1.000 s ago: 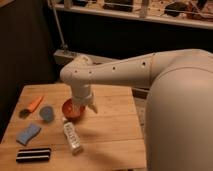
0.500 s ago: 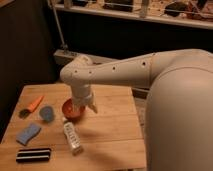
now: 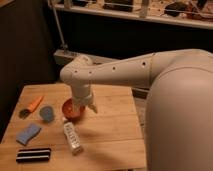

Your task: Pick up the ceramic bowl

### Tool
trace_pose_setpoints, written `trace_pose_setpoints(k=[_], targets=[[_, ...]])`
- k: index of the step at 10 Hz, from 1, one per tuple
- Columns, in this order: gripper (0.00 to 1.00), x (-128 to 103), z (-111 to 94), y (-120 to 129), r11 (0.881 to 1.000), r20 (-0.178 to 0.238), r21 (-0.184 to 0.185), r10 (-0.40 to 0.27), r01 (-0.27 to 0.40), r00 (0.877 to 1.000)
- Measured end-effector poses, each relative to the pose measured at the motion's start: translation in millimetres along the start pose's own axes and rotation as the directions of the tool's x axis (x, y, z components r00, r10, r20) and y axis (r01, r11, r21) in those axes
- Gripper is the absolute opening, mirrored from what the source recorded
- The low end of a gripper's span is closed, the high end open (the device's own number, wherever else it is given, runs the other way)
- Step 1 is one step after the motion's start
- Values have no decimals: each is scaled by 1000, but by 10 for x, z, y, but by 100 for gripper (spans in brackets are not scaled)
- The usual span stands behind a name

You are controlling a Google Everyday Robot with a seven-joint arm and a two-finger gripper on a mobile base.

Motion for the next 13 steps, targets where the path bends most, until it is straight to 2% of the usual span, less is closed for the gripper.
trace_pose_setpoints(k=[10, 11, 13], targets=[[65, 2, 10, -3, 1000, -2, 0, 1, -1, 1000], [65, -3, -6, 0, 1000, 3, -4, 1, -1, 1000], [65, -107, -113, 36, 999, 55, -42, 11, -9, 998]])
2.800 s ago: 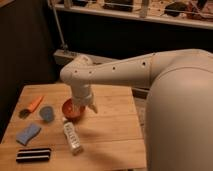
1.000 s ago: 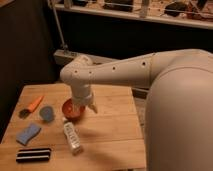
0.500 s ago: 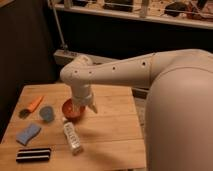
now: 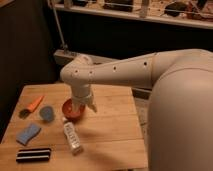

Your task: Pick up the ceramic bowl

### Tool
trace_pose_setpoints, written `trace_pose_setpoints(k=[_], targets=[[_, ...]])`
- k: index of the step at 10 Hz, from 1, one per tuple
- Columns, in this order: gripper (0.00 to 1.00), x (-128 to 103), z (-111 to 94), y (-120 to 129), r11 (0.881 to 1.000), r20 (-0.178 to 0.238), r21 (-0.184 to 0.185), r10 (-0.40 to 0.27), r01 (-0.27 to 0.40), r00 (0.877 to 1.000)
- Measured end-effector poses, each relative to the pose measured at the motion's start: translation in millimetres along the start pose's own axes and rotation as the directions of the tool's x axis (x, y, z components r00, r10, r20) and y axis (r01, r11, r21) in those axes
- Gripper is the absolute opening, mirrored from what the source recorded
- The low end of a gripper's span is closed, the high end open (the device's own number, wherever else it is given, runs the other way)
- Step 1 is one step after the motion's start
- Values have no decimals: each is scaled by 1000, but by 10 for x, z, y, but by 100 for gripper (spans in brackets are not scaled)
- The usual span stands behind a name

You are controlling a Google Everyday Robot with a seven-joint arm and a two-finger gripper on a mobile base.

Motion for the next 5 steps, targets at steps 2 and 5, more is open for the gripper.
trace_pose_setpoints(k=[2, 5], targets=[[65, -165, -139, -3, 998, 51, -45, 44, -41, 998], [65, -443, -222, -74, 991, 98, -86, 115, -107, 988]])
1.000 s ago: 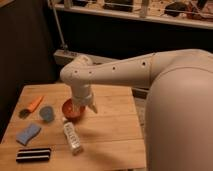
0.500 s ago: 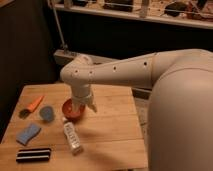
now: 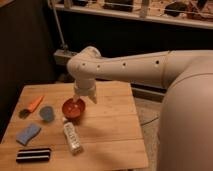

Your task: Pick up the ceramic bowl

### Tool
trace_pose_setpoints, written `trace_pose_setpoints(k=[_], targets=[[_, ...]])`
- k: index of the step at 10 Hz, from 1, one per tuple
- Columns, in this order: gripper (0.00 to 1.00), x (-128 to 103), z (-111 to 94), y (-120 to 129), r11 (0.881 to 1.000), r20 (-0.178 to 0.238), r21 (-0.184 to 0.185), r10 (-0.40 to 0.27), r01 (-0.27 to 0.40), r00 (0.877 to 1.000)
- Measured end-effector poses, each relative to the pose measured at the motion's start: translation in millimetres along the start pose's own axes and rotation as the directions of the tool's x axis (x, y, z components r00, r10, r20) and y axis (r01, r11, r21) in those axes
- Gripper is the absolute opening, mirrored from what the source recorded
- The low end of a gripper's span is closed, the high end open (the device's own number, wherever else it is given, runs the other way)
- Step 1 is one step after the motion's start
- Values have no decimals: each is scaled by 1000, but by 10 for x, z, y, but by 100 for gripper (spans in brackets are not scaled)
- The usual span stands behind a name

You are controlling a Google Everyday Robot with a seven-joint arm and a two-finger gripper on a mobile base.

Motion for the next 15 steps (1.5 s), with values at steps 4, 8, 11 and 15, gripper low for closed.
trace_pose_setpoints(k=[4, 8, 11, 15], targets=[[65, -265, 356, -5, 999, 15, 11, 37, -37, 999], [65, -376, 782, 42, 998, 10, 33, 56, -56, 998], [65, -340, 1125, 80, 997, -14, 43, 67, -66, 998], [65, -173, 1543, 102, 997, -70, 61, 57, -53, 996]])
